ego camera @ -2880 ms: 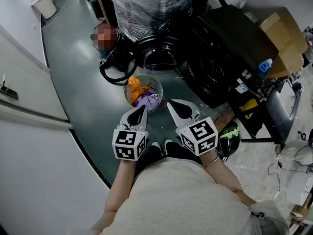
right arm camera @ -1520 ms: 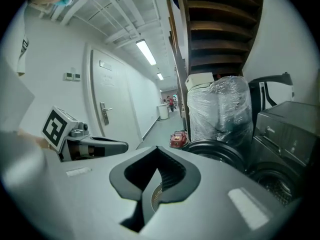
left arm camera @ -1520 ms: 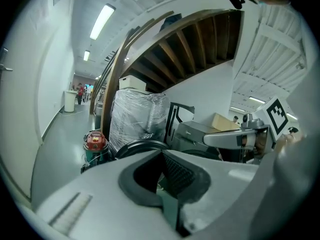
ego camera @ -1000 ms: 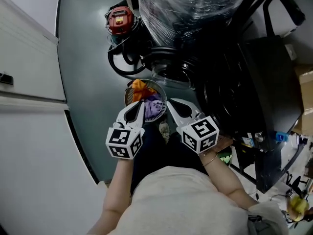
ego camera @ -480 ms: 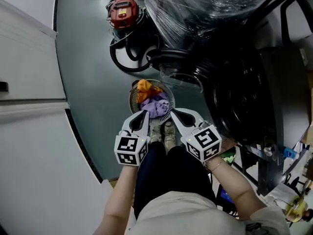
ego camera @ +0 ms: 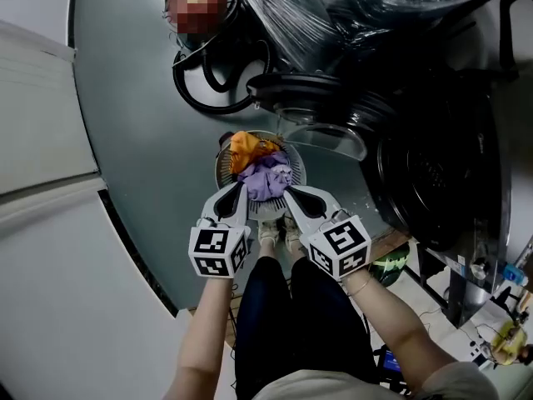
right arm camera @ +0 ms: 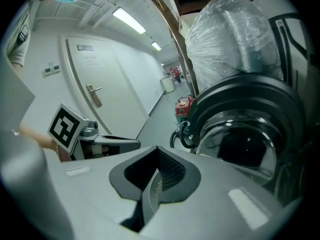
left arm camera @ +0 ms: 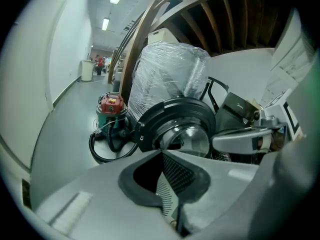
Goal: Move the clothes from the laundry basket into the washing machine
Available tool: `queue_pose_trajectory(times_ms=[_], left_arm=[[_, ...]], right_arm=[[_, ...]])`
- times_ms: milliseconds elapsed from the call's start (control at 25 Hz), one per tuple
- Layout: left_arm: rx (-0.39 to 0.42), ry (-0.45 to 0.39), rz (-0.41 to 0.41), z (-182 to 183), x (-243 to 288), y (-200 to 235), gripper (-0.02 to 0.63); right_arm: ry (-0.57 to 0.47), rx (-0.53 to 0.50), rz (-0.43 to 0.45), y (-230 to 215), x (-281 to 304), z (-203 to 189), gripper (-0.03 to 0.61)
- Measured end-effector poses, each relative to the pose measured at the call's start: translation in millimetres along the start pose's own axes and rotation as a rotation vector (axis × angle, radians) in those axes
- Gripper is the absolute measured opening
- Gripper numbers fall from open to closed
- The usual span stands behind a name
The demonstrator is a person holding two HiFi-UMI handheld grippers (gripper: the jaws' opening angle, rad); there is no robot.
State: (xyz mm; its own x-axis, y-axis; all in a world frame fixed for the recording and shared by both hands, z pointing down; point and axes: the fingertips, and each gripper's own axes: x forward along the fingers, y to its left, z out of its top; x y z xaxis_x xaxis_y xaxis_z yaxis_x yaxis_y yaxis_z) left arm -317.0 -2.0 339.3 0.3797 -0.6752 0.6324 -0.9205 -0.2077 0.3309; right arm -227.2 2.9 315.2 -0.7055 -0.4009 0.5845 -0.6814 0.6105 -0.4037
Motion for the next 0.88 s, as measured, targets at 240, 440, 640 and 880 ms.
queue_pose_trajectory(times_ms=[240, 440, 640, 880], left_arm=[[-0.027, 0.047, 0.005, -39, 55, 38, 0.015], [-0.059, 0.117, 0.025, -95, 96, 64, 0.057], [-0.153, 0.128, 0.069, -137, 137, 96, 0.129], [-0.217, 0.14, 0.109, -167, 181, 129, 0.192]], right_arm=[[-0.003, 0.09, -0.059, -32, 39, -36, 0.023], [0.051, 0.129, -0.054, -42, 76, -82, 0.023], [0.064, 0.16, -0.073, -61, 111, -112, 0.023], [0.079, 0.19, -0.09, -78, 133, -137, 0.023]])
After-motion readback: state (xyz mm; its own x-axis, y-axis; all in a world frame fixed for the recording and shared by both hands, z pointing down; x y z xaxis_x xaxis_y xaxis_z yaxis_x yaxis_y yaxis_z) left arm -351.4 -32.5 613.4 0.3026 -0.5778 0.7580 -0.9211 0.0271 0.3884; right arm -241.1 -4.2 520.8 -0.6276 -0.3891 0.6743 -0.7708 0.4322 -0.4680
